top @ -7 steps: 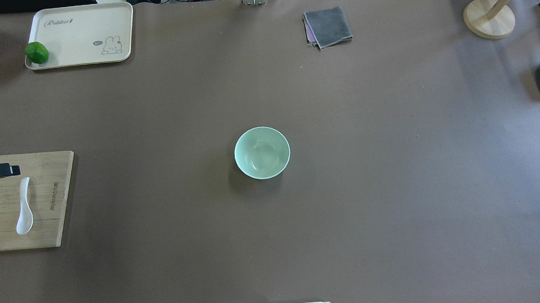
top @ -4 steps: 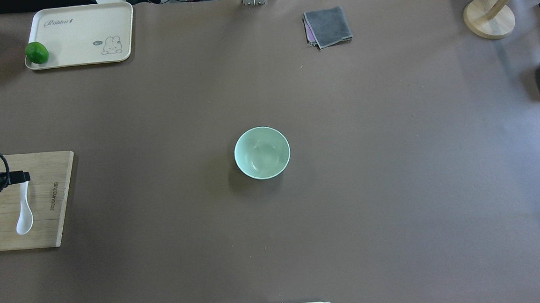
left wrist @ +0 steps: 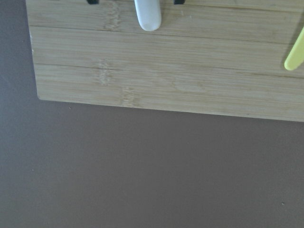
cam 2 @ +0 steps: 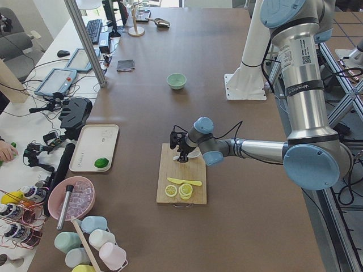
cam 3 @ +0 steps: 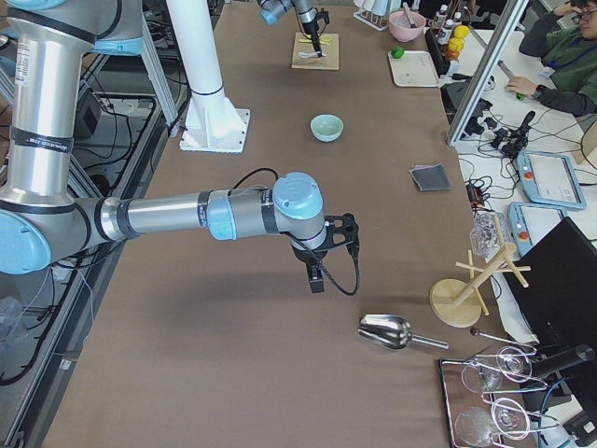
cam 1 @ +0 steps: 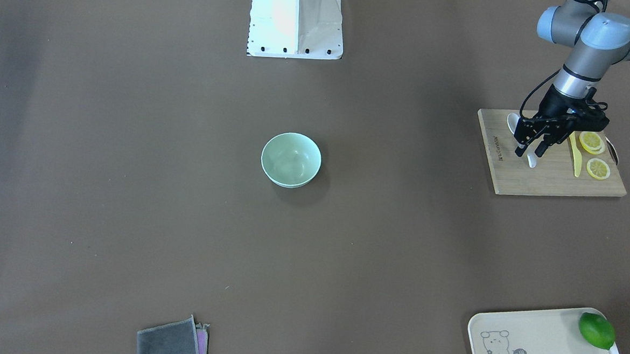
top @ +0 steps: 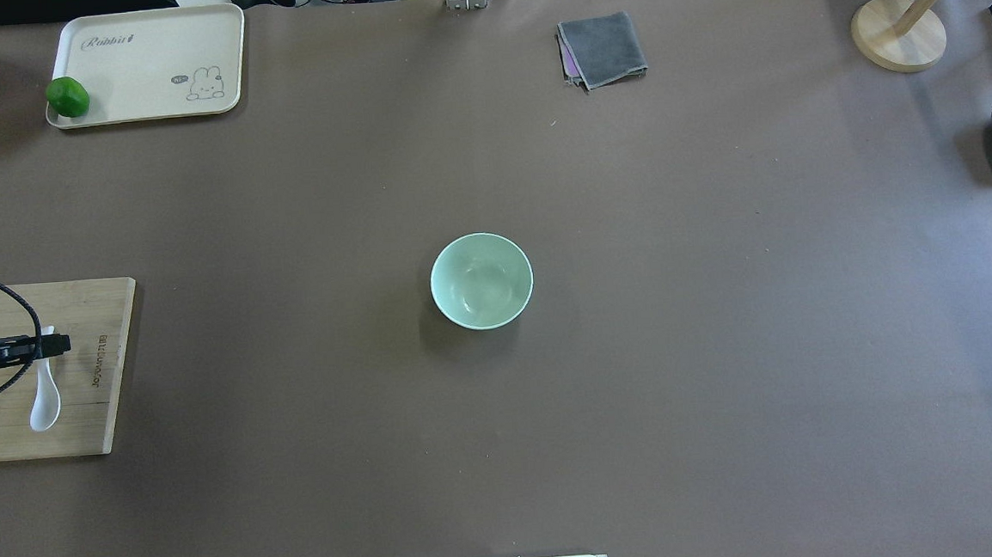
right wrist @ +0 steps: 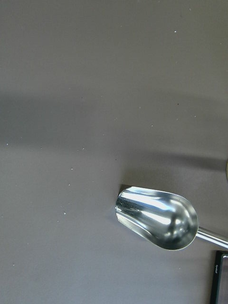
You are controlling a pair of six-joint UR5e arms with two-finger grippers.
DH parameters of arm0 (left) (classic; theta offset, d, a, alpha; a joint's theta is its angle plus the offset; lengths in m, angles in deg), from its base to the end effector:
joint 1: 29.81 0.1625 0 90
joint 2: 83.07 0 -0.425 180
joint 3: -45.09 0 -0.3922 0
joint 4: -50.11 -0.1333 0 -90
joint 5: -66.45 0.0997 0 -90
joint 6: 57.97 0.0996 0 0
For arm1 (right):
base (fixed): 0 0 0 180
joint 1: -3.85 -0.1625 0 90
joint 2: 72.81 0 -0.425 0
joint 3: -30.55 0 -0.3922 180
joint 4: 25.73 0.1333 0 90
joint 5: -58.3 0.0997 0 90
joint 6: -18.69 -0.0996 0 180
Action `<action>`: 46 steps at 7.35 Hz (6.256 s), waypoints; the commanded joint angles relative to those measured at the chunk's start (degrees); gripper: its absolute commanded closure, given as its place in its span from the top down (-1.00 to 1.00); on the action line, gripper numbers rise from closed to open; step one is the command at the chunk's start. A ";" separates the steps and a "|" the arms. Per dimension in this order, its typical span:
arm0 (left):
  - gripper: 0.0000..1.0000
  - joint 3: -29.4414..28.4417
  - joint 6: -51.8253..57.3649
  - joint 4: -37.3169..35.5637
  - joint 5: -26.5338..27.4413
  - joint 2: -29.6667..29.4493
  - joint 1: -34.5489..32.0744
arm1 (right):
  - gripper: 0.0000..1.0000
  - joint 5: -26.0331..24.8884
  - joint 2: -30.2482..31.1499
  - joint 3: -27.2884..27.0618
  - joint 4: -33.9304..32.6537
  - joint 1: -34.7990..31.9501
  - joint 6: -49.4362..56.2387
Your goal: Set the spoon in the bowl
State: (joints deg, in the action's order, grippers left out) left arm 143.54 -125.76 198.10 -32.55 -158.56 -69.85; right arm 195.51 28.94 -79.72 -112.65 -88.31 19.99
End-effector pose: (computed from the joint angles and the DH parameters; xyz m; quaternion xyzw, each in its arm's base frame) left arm 0.2477 -0.3619 0.5975 0.1652 0.4101 -0.1050 0.8908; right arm 0.0757 -0.4100 0.5667 0.1046 -0.3954 -0.0336 0.9119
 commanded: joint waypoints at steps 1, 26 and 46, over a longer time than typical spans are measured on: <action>-1.00 0.07 -0.06 0.10 0.39 0.07 0.75 | 1.00 0.08 0.11 -0.13 0.00 -0.48 0.01; 0.95 5.61 -19.75 -25.65 24.64 -40.36 18.77 | 1.00 -0.54 2.49 0.84 1.85 -0.66 -0.60; 0.96 12.03 81.94 -61.08 -36.52 -3.74 -53.98 | 1.00 -2.20 4.86 9.01 15.91 -0.92 -0.60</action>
State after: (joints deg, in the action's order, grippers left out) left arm 155.93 -44.44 136.89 -68.94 -164.96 -121.83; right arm 193.82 33.71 -71.67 -98.09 -89.03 19.62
